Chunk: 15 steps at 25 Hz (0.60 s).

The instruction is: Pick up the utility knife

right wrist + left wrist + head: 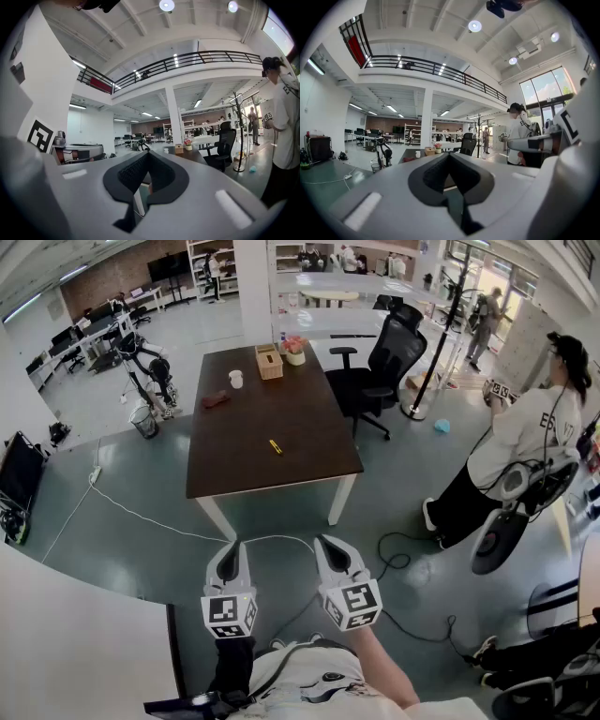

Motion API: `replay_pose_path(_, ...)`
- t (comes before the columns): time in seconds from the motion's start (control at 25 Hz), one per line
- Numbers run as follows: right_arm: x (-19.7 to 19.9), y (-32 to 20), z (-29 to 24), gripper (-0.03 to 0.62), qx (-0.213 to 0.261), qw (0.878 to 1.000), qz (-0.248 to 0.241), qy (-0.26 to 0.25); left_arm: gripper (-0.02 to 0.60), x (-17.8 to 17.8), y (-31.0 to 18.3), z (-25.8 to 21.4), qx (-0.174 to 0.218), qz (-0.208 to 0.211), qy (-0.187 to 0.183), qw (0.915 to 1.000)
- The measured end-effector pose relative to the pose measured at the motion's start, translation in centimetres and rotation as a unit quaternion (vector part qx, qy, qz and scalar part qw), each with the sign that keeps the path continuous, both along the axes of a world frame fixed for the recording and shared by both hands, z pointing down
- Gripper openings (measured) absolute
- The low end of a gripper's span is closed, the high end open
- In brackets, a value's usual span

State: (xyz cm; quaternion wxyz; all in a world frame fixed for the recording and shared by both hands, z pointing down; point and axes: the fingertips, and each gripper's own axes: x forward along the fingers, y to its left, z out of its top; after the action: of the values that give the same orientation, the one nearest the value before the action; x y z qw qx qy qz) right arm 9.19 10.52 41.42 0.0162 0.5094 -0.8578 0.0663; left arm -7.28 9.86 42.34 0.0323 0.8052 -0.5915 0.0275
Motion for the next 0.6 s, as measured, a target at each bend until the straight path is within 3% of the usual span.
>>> replay_pose_path(0.6, 1.1, 0.5, 0.1, 0.000, -0.005, 1.000, -0.021, -0.017, -0.003, 0.3, 0.5, 0.4, -0.005, -0.024, -0.001, 0.9997)
